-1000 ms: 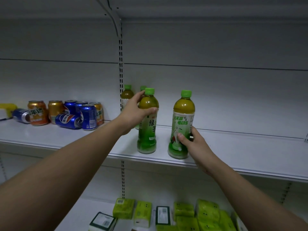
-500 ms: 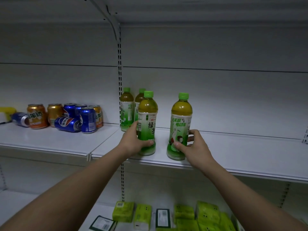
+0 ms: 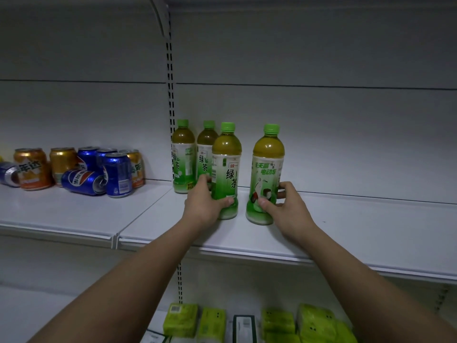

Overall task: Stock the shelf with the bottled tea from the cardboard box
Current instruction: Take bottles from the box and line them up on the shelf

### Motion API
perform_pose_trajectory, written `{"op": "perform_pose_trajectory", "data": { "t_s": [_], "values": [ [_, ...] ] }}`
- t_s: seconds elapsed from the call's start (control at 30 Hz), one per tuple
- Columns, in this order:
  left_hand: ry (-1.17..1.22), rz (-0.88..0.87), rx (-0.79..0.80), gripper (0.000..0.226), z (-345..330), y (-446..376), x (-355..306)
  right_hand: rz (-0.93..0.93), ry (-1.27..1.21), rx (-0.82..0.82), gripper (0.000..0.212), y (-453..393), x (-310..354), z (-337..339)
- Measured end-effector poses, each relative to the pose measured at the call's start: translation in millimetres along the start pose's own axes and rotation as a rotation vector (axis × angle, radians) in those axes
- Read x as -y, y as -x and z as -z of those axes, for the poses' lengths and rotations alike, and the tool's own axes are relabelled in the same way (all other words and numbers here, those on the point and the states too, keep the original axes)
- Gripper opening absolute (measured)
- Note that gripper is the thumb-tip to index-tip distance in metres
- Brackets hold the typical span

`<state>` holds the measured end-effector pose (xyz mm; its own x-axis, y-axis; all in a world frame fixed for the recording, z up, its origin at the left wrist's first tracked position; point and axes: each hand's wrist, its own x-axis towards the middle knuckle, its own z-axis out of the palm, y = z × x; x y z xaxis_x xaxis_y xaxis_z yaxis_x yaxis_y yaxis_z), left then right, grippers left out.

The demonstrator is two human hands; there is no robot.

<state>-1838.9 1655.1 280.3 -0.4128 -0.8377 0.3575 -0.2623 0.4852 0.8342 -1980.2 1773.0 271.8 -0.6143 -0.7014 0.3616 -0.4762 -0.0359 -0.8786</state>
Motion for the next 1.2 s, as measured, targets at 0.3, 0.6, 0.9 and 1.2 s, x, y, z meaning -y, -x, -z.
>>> {"op": "perform_pose_trajectory", "data": {
  "t_s": [0.3, 0.6, 0.9, 1.2],
  "values": [
    [-0.037, -0.014, -0.072, 0.051, -28.2, -46.6, 10.0, 0.013, 0.030, -0.035, 0.038, -54.1, -18.3, -23.8],
    [-0.091, -0.093, -0.197, 0.051, -55.1, -71.9, 27.4, 0.021, 0.041, -0.120, 0.042, -91.0, -32.9, -46.9],
    [-0.128, -0.104, -0.219, 0.065, -51.2, -67.0, 27.4, 0.046, 0.174, -0.129, 0.052, -85.1, -35.9, -42.5],
    [-0.073, -0.082, -0.251, 0.053, -49.8, -67.5, 27.4, -0.019, 0.191, -0.185, 0.045, -87.3, -36.7, -44.6]
  ]
}}
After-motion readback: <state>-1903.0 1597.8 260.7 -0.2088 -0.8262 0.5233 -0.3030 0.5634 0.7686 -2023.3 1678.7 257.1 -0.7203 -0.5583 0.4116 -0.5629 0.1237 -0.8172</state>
